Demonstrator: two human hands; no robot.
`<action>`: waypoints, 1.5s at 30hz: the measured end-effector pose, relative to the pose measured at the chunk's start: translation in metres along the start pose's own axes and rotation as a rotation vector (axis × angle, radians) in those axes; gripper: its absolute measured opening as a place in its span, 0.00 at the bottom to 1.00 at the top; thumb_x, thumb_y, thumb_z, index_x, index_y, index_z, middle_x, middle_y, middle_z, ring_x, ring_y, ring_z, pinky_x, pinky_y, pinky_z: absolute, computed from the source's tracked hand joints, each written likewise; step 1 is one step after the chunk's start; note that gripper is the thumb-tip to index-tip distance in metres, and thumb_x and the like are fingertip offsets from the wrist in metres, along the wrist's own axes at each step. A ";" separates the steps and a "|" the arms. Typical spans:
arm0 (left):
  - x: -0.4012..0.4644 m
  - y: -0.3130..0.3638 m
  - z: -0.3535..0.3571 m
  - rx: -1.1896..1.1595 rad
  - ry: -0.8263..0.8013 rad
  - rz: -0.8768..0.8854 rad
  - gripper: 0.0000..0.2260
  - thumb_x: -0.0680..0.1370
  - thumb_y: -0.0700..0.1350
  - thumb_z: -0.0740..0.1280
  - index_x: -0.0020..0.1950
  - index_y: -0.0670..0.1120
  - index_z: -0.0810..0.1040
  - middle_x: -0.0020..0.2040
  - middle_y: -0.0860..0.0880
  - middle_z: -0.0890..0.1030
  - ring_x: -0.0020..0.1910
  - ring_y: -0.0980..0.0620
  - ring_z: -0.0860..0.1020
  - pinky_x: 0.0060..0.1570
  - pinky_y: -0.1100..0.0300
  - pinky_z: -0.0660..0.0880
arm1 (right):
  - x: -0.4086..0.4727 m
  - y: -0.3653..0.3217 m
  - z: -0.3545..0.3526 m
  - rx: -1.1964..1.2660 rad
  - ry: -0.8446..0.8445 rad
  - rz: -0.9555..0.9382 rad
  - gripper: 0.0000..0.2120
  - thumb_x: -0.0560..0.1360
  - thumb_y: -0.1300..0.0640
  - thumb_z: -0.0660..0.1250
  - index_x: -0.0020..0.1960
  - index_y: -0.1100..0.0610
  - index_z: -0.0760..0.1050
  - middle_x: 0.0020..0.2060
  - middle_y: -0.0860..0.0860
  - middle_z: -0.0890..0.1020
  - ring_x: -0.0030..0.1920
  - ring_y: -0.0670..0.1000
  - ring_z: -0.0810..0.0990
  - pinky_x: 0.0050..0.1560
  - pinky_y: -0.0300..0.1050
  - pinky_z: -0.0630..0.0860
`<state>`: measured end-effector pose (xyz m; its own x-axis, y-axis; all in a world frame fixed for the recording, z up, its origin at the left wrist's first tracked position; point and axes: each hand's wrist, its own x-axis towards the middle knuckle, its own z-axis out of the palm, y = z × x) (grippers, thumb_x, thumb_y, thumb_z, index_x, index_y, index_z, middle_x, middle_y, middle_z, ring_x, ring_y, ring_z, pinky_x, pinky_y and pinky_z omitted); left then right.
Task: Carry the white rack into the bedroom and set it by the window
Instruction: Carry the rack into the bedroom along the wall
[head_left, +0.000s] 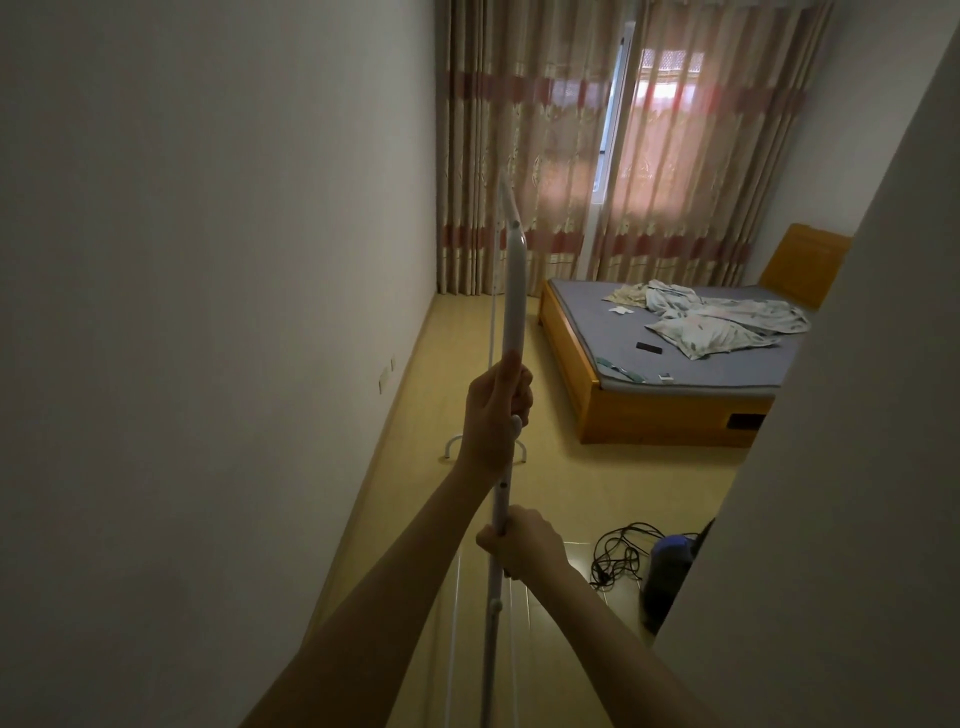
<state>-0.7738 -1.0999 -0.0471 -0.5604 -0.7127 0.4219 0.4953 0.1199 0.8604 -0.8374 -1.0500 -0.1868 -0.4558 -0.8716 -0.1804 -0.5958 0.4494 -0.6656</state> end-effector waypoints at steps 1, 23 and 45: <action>0.005 -0.003 -0.001 0.004 0.004 -0.001 0.15 0.76 0.54 0.56 0.34 0.47 0.67 0.23 0.55 0.67 0.21 0.59 0.63 0.23 0.67 0.62 | 0.006 0.000 -0.002 -0.006 -0.005 0.000 0.08 0.74 0.52 0.67 0.39 0.49 0.69 0.35 0.49 0.79 0.35 0.49 0.82 0.46 0.48 0.83; 0.115 -0.048 -0.022 0.032 0.009 0.024 0.19 0.72 0.63 0.60 0.33 0.48 0.68 0.24 0.54 0.66 0.23 0.58 0.62 0.24 0.65 0.62 | 0.129 -0.001 -0.027 -0.018 0.003 0.015 0.06 0.74 0.51 0.66 0.44 0.53 0.73 0.34 0.49 0.79 0.34 0.49 0.81 0.43 0.45 0.82; 0.238 -0.100 -0.054 0.000 -0.081 0.032 0.18 0.76 0.57 0.59 0.34 0.46 0.67 0.24 0.55 0.66 0.23 0.59 0.63 0.24 0.66 0.62 | 0.267 -0.001 -0.054 -0.103 0.072 -0.064 0.08 0.72 0.49 0.69 0.42 0.51 0.72 0.33 0.46 0.77 0.33 0.45 0.78 0.40 0.41 0.79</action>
<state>-0.9212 -1.3188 -0.0476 -0.5963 -0.6504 0.4706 0.5139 0.1411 0.8461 -0.9941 -1.2724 -0.1944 -0.4589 -0.8844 -0.0851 -0.6885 0.4145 -0.5952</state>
